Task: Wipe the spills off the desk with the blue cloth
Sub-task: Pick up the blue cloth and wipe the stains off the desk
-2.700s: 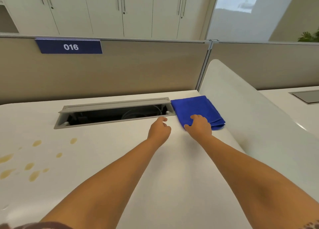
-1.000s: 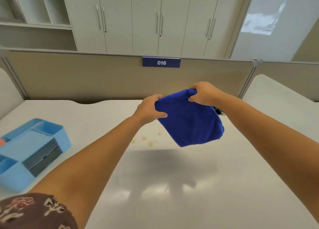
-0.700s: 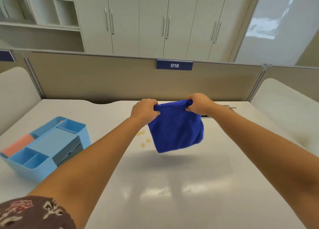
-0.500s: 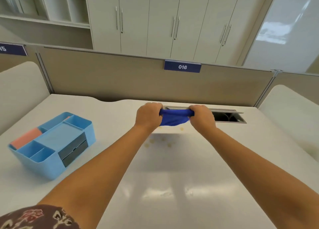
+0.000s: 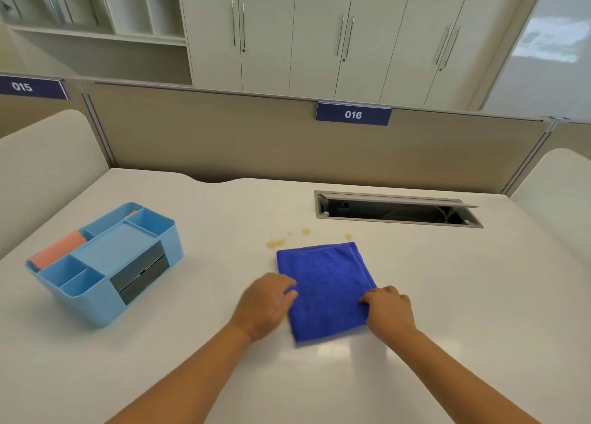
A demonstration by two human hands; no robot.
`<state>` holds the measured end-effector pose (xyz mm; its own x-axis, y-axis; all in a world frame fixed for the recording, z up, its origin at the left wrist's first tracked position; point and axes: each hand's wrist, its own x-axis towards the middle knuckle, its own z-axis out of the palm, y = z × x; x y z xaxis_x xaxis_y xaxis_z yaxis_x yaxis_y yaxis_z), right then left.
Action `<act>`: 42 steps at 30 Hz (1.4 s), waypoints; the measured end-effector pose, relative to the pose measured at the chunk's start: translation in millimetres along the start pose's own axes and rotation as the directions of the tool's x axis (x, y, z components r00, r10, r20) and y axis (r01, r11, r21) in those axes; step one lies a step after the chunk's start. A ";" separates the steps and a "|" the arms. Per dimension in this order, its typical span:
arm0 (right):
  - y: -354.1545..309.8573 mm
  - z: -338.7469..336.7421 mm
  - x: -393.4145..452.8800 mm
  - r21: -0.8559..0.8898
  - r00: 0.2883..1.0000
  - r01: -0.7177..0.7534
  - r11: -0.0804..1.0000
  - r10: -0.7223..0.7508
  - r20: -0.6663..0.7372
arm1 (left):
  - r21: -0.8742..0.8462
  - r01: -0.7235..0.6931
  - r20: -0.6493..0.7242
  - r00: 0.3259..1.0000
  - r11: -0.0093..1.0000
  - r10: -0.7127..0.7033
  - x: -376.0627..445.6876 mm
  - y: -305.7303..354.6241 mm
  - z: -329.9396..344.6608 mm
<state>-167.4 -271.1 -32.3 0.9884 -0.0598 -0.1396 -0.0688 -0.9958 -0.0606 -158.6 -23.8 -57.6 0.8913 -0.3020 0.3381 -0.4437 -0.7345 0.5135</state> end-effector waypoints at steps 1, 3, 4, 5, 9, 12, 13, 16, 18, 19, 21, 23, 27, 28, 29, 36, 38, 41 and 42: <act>-9.4 -4.1 0.0 -0.008 1.000 -0.025 1.000 0.025 0.009 | 0.040 0.048 -0.103 0.994 0.998 -0.044 -0.7 -12.8 -4.0; -34.3 -11.0 2.5 0.086 0.999 -0.043 0.995 0.045 -0.023 | 0.181 0.202 -0.174 0.970 0.963 -0.170 -5.3 -39.7 -10.4; -48.4 -13.3 6.5 0.193 0.998 -0.046 0.980 0.053 -0.030 | 0.249 0.299 -0.146 0.952 0.921 -0.269 -8.8 -51.8 -10.2; -64.0 -15.1 12.6 0.307 0.998 -0.054 0.950 0.063 -0.019 | 0.299 0.391 -0.116 0.920 0.870 -0.374 -12.8 -63.0 -8.2; -119.2 -5.1 47.6 0.514 0.973 -0.231 0.826 0.194 0.125 | 0.287 0.602 -0.161 0.797 0.745 -0.582 -15.1 -81.6 -0.6; -126.3 20.2 70.0 0.517 0.923 -0.376 0.769 0.359 0.138 | 0.277 0.655 -0.190 0.755 0.703 -0.628 -8.7 -85.8 -0.1; -122.5 27.4 73.3 0.483 0.907 -0.406 0.776 0.405 0.113 | 0.272 0.657 -0.198 0.753 0.703 -0.628 -7.2 -87.0 -1.4; -105.0 39.9 90.6 0.411 0.885 -0.433 0.802 0.465 0.024 | 0.245 0.658 -0.175 0.753 0.712 -0.635 0.0 -100.4 -8.1; -84.2 42.0 108.0 0.379 0.879 -0.437 0.816 0.477 -0.012 | 0.223 0.654 -0.153 0.756 0.723 -0.637 5.7 -110.6 -11.9; -70.8 41.0 115.5 0.356 0.877 -0.439 0.825 0.480 -0.029 | 0.216 0.656 -0.149 0.754 0.723 -0.639 6.8 -113.1 -14.9; -41.0 39.3 132.8 0.306 0.877 -0.440 0.844 0.478 -0.057 | 0.204 0.666 -0.150 0.746 0.718 -0.649 10.0 -118.4 -16.8; -18.3 36.7 151.7 0.263 0.888 -0.426 0.866 0.455 -0.060 | 0.188 0.674 -0.149 0.738 0.714 -0.658 15.2 -123.2 -16.8; -14.9 31.0 179.5 0.175 0.943 -0.294 0.940 0.315 -0.105 | 0.160 0.671 -0.163 0.742 0.724 -0.651 21.2 -126.1 -14.5; -23.0 30.3 183.8 0.164 0.959 -0.240 0.957 0.260 -0.110 | 0.160 0.667 -0.162 0.745 0.728 -0.647 23.2 -126.8 -14.0; -33.6 30.3 186.4 0.152 0.975 -0.176 0.973 0.193 -0.109 | 0.161 0.665 -0.158 0.746 0.729 -0.646 25.3 -127.1 -13.3; -132.7 31.6 182.2 0.134 0.921 0.389 0.912 -0.388 -0.031 | 0.127 0.663 -0.152 0.748 0.737 -0.646 29.9 -127.2 -12.3; -152.4 32.2 172.6 0.144 0.852 0.518 0.843 -0.524 0.008 | 0.095 0.663 -0.147 0.747 0.743 -0.648 29.9 -126.8 -13.9; -156.6 36.0 144.8 0.236 0.723 0.665 0.708 -0.690 0.032 | -0.017 0.679 -0.144 0.725 0.734 -0.673 28.7 -125.3 -18.3; -149.9 36.8 133.7 0.273 0.691 0.688 0.672 -0.722 0.035 | -0.054 0.680 -0.147 0.719 0.731 -0.680 27.8 -124.7 -19.5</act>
<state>-29.9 -127.4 -78.2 0.7282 0.6798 -0.0871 0.5970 -0.6915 -0.4066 -80.4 71.3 -96.9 0.9284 0.3714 0.0094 0.2773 -0.7095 0.6478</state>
